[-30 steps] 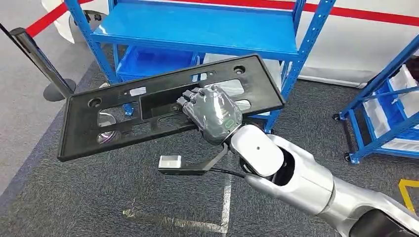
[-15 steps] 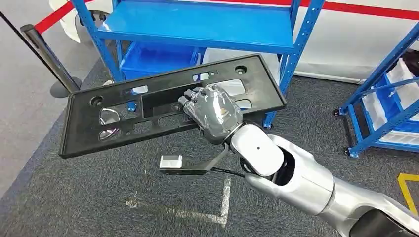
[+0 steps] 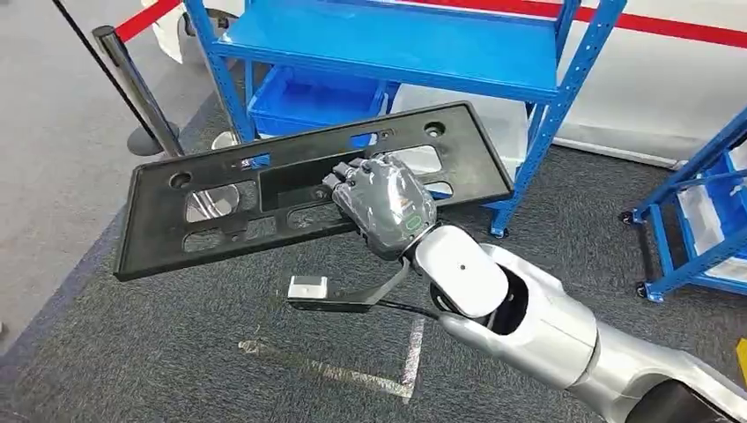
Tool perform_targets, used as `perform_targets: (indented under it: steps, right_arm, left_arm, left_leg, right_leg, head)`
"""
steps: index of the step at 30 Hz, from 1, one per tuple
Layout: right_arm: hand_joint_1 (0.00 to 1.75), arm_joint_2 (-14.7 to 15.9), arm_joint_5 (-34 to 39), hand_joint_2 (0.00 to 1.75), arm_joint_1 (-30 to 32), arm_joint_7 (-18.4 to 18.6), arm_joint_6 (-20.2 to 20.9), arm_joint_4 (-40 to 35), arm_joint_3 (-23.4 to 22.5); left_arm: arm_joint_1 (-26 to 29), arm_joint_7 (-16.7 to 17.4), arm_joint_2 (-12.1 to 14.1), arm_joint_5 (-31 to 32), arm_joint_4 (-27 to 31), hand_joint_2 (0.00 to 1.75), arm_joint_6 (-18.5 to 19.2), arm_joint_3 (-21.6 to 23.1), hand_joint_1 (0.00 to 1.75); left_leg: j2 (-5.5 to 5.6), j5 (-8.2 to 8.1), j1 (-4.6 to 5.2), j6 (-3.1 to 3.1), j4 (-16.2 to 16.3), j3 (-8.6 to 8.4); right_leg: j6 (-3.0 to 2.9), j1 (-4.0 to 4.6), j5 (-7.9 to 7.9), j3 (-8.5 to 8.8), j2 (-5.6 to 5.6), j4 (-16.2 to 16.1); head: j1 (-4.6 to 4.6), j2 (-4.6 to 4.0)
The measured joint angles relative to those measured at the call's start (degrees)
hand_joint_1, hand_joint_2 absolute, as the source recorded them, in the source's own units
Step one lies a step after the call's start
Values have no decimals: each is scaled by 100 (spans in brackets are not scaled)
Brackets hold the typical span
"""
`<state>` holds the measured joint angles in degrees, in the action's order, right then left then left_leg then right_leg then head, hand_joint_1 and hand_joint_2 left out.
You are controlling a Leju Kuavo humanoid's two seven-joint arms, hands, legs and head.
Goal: Take the parts from the cabinet and place them on the table.
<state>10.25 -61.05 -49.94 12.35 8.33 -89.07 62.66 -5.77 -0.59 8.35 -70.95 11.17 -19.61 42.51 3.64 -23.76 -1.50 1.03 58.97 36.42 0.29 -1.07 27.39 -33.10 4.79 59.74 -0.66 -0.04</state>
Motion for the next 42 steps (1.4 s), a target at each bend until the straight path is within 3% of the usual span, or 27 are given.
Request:
perform_targets:
  steps: [3, 4, 5, 6, 8, 9, 10, 12, 13, 14, 15, 16, 19, 21, 24, 25, 26, 28, 29, 30, 32, 34, 36, 37, 39, 40, 42]
  right_arm:
    - [175, 4, -26, 175, 13, 15, 42, 22, 2]
    - [175, 2, -37, 175, 5, 15, 46, 22, 2]
    - [175, 0, -44, 175, 4, 15, 46, 24, 2]
    - [175, 0, -53, 175, -4, 15, 48, 24, 2]
    - [175, 0, -63, 175, 3, 24, 68, 39, 2]
    - [175, 0, -68, 175, 10, 26, 79, 57, 4]
    - [175, 0, -70, 175, 15, 24, 81, 70, 7]
    - [175, 0, -72, 175, 12, 26, 83, 90, 9]
    - [175, 0, -76, 175, 5, 28, 81, 92, 9]
    - [175, 0, -79, 175, -1, 28, 81, 94, 9]
    - [175, 2, -79, 175, -14, 31, 79, 96, 9]
    - [175, 2, -81, 175, -13, 31, 79, 98, 9]
    - [175, 2, -85, 175, -18, 33, 76, 98, 9]
    - [175, 7, -90, 175, -29, 33, 74, 101, 9]
    - [175, 15, -105, 175, 24, 66, 76, 122, 9]
    - [175, 20, -122, 175, 68, 83, 76, 137, 9]
    - [175, 22, -131, 175, 108, 89, 77, 148, 9]
    - [175, 22, -144, 175, 131, 103, 74, 162, 9]
    - [175, 28, -157, 175, 123, 109, 72, 162, 9]
    - [175, 37, -171, 175, 119, 122, 74, 160, 4]
    - [175, 66, -190, 175, 131, 138, 79, 151, -4]
    - [175, 96, -219, 175, 136, 153, 118, 146, -4]
    - [175, 111, -258, 175, 126, 168, 155, 125, -7]
    - [175, 120, -264, 175, 125, 170, 166, 118, -9]
    - [175, 149, -273, 175, 155, 170, 188, 114, -9]
    - [175, 157, -271, 175, 181, 170, 192, 114, -9]
    - [175, 168, -273, 175, 207, 179, 205, 114, -9]
  left_arm:
    - [40, 0, 0, 0, 0, 175, -7, -2, 0]
    - [51, 2, 7, 0, 0, 175, -7, -2, 0]
    - [48, 7, -9, 0, 0, 175, -7, 0, 0]
    - [39, 7, -7, 0, 0, 175, -7, 0, 0]
    - [33, 9, 2, 0, 0, 175, -9, 0, 0]
    - [36, 22, 2, 0, 0, 175, -7, 0, 0]
    - [46, 31, 2, 0, 0, 175, -7, 0, 0]
    - [53, 37, 2, 0, 0, 175, -4, 0, 0]
    - [51, 39, 7, 2, 0, 175, -4, 0, 0]
    - [35, 39, 7, 2, 0, 175, -4, 0, 0]
    - [33, 42, 7, 4, 0, 175, -4, 0, 0]
    - [24, 41, 7, 11, 0, 175, 0, 0, 0]
    - [52, 59, 7, 46, 0, 175, 0, 0, 0]
    - [57, 87, 4, 59, -2, 175, 0, 0, 0]
    - [54, 105, 4, 70, -2, 175, 0, 0, 0]
    - [56, 105, 2, 72, -2, 175, 2, 0, 0]
    - [58, 105, 2, 72, 0, 175, 11, 0, 0]
    - [59, 90, -7, 72, 0, 175, 33, 0, 0]
    - [60, 68, -17, 72, 0, 175, 48, 0, 0]
    - [48, 41, -33, 72, -2, 175, 61, 0, 0]
    - [48, 9, -35, 79, -2, 175, 79, 0, 0]
    - [104, 0, -33, 81, -4, 175, 90, 0, 0]
    - [103, 4, -68, 85, -4, 175, 101, 0, 0]
    - [82, 4, -68, 87, -4, 175, 101, 0, 0]
    - [70, 4, -74, 98, -4, 175, 107, 0, 0]
    - [73, 7, -83, 103, -4, 175, 109, 0, 0]
    - [88, 7, -85, 107, -4, 175, 114, 2, 0]
  left_leg:
    - [173, 105, -52, 141, -76, 47]
    - [121, 75, -72, 150, -73, 89]
    - [-91, -98, -22, 166, 133, 166]
    - [-218, -324, -33, 181, 519, 331]
    - [-301, -712, -29, 204, 1434, 720]
    - [-307, -769, -28, 203, 1694, 818]
    - [-312, -698, -26, 192, 1656, 763]
    - [-362, -298, -7, 145, 866, 276]
    - [-463, -85, 19, 105, 319, -46]
    - [-720, -168, 73, 65, 7, -175]
    - [-746, -138, 134, 14, -67, -218]
    - [-657, -127, 138, -32, -45, -185]
    - [-523, -46, 90, -131, -138, -182]
    - [-434, -4, 55, -143, -168, -172]
    - [-271, 30, 53, -187, -157, -110]
    - [-201, 39, 52, -191, -153, -96]
    - [-124, 44, 51, -187, -147, -90]
    - [15, 54, 52, -168, -130, -88]
    - [76, 60, 26, -157, -123, -76]
    - [115, 78, 69, -103, -107, -28]
    - [228, 126, -11, -24, -111, 30]
    - [331, 178, -17, 65, -174, 52]
    - [-187, -52, 16, 91, 125, 184]
    - [-269, -272, 1, 119, 549, 376]
    - [-303, -588, -20, 165, 1405, 775]
    - [-314, -581, -32, 185, 1559, 842]
    - [-368, -247, -71, 236, 1050, 557]
  right_leg:
    - [-84, 30, -56, -25, -164, -23]
    - [-139, -12, -94, -15, -251, -61]
    - [-167, 2, -110, -14, -315, -73]
    - [-190, 21, -124, -22, -383, -75]
    - [-209, 69, -136, -58, -523, -73]
    - [-219, 92, -143, -75, -592, -70]
    - [-224, 112, -147, -83, -654, -68]
    - [-225, 141, -146, -78, -773, -65]
    - [-224, 153, -145, -73, -827, -63]
    - [-221, 162, -147, -71, -879, -67]
    - [-197, 213, -149, -99, -925, -47]
    - [-168, 207, -167, -105, -971, -69]
    - [-101, 249, -155, -105, -1103, -65]
    - [-6, 173, 150, -280, -627, 305]
    - [22, 137, 665, -879, -511, 1581]
    - [23, 137, 617, -923, -509, 1665]
    - [10, 131, 440, -818, -504, 1466]
    - [-41, 124, -45, -354, -403, 562]
    - [-92, 121, -197, -118, -155, 47]
    - [-104, 106, -132, -39, -1, -67]
    - [-111, 154, -149, -49, -94, -96]
    - [-183, 112, -222, -5, -220, -204]
    - [-233, 100, -265, 47, -349, -290]
    - [-234, 104, -265, 50, -427, -295]
    - [-235, 108, -262, 36, -576, -291]
    - [-234, 101, -252, 31, -642, -277]
    - [-197, 69, -219, 31, -771, -240]
  head:
    - [15, 0]
    - [11, 0]
    - [-30, 0]
    - [-46, 0]
    - [-44, 0]
    - [-41, 0]
    - [-44, 0]
    - [-41, 0]
    - [-44, 0]
    - [-41, 0]
    - [-39, 0]
    - [-37, 0]
    - [-33, 0]
    - [-6, 0]
    - [7, 0]
    - [15, 0]
    - [15, 0]
    - [15, 0]
    - [13, 0]
    - [-13, 0]
    - [2, 0]
    - [13, 0]
    - [-42, 0]
    - [-41, 0]
    - [-41, 0]
    - [-39, 0]
    - [-39, 0]
